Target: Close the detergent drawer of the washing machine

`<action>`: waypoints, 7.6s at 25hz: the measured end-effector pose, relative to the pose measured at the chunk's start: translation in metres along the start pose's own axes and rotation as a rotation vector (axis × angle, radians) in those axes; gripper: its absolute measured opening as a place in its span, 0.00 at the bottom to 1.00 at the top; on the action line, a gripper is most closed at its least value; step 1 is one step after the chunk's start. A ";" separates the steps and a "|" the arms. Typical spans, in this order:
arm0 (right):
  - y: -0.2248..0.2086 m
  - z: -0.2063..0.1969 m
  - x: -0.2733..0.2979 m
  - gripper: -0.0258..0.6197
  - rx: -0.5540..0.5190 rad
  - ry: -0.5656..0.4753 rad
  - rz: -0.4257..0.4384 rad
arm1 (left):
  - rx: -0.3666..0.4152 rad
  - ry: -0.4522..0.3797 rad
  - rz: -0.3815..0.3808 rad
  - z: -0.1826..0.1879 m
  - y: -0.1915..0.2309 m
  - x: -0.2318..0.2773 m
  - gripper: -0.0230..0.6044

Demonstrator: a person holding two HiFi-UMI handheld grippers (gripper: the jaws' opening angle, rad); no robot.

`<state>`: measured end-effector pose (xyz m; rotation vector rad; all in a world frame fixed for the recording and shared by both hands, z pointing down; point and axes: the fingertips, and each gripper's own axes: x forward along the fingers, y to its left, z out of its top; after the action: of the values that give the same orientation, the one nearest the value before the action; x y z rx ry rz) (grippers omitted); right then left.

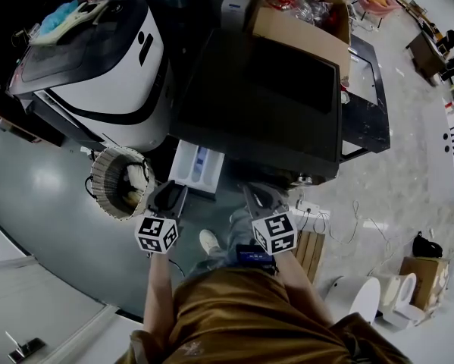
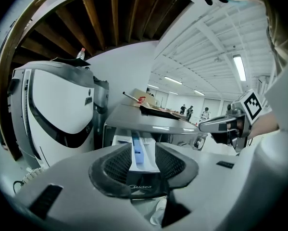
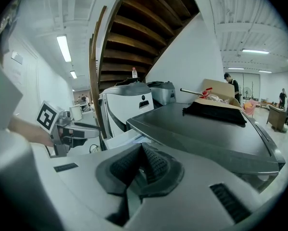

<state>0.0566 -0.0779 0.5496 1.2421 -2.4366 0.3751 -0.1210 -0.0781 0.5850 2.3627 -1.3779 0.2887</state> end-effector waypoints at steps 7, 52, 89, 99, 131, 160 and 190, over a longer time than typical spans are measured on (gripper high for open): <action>0.001 -0.008 0.001 0.06 -0.006 0.027 0.013 | -0.002 0.047 0.008 -0.021 -0.001 0.002 0.29; 0.006 -0.019 0.011 0.06 -0.002 0.059 0.031 | 0.073 0.137 0.109 -0.053 0.003 0.005 0.35; -0.004 -0.014 0.010 0.06 0.006 0.045 0.000 | 0.079 0.136 0.102 -0.050 0.007 0.009 0.38; -0.007 -0.011 0.013 0.06 0.012 0.044 -0.007 | 0.078 0.143 0.099 -0.049 0.007 0.012 0.38; -0.022 -0.010 0.016 0.06 0.016 0.061 -0.030 | 0.051 0.110 0.088 -0.034 0.013 0.038 0.38; -0.044 -0.015 0.018 0.06 0.036 0.083 -0.059 | 0.017 0.088 0.090 -0.023 0.020 0.061 0.38; -0.067 0.005 0.013 0.06 0.061 0.024 -0.089 | 0.005 0.092 0.069 -0.006 0.031 0.099 0.38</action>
<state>0.1032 -0.1277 0.5550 1.3580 -2.3567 0.4392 -0.0987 -0.1669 0.6334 2.2781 -1.4188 0.4156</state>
